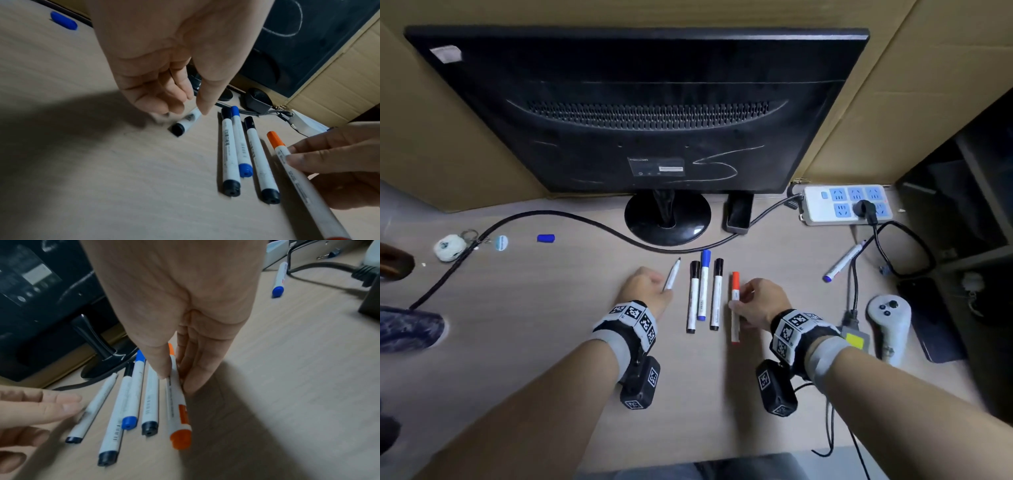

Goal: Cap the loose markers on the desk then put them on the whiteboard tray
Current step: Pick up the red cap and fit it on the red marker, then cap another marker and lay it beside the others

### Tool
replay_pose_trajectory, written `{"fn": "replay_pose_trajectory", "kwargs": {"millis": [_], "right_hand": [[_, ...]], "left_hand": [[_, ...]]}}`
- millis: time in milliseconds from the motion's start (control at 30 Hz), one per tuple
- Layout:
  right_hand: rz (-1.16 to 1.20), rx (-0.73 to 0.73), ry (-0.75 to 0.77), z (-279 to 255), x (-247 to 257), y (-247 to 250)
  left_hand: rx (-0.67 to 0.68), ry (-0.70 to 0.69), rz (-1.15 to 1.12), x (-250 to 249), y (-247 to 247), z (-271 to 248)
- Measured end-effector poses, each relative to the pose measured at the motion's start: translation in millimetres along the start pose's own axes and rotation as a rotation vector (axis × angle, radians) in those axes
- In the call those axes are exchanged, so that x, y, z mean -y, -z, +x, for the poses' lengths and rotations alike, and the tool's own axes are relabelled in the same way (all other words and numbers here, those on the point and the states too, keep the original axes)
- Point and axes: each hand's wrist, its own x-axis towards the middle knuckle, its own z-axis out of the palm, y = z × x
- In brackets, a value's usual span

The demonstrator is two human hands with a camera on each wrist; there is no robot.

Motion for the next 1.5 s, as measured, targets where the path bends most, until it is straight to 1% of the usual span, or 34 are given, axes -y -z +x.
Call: {"fn": "replay_pose_trajectory", "kwargs": {"millis": [133,267,333,400,500,600,700,833,967,1100,1200,1366,1400,1500], "right_hand": [[0.051,-0.057,-0.010,8.3,-3.1,-0.4],[0.077,-0.095,-0.029,12.3,-6.3,10.9],[0.066,-0.115,-0.035,11.3,-4.7,20.1],[0.022,-0.176,-0.020,12.7,-2.1,31.0],[-0.063,-0.283,0.011,24.6,1.8,52.7],[-0.140,-0.320,0.039,44.5,5.4,75.7],[-0.227,-0.307,0.047,62.9,8.8,93.1],[-0.258,-0.258,0.051,85.3,12.5,107.5],[-0.264,-0.198,0.074,104.0,14.7,114.9],[-0.212,-0.248,0.097,111.3,23.4,120.4],[-0.245,-0.248,0.082,116.3,25.1,123.1],[-0.281,-0.311,0.073,121.9,27.2,124.1],[-0.300,-0.306,0.079,123.1,27.0,123.3],[-0.360,-0.234,0.101,122.7,25.3,119.2]], "left_hand": [[0.003,-0.013,0.051,-5.0,-5.8,10.6],[0.079,0.034,0.144,-7.1,-1.6,13.4],[0.118,0.054,0.153,-10.3,4.0,12.5],[0.113,0.050,0.118,-18.8,11.4,11.6],[0.109,-0.041,-0.015,-36.6,13.7,14.9],[0.211,-0.110,-0.214,-53.5,4.1,19.7],[0.268,-0.161,-0.256,-66.1,-12.5,24.1],[0.271,-0.160,-0.324,-78.9,-31.7,27.5],[0.292,-0.175,-0.319,-90.1,-37.0,31.5],[0.299,-0.185,-0.280,-99.0,-34.2,39.0],[0.302,-0.207,-0.262,-107.2,-30.2,41.9],[0.275,-0.199,-0.292,-114.1,-28.8,45.5],[0.273,-0.194,-0.297,-114.3,-28.8,45.2],[0.281,-0.185,-0.300,-111.3,-29.2,43.2]]}}
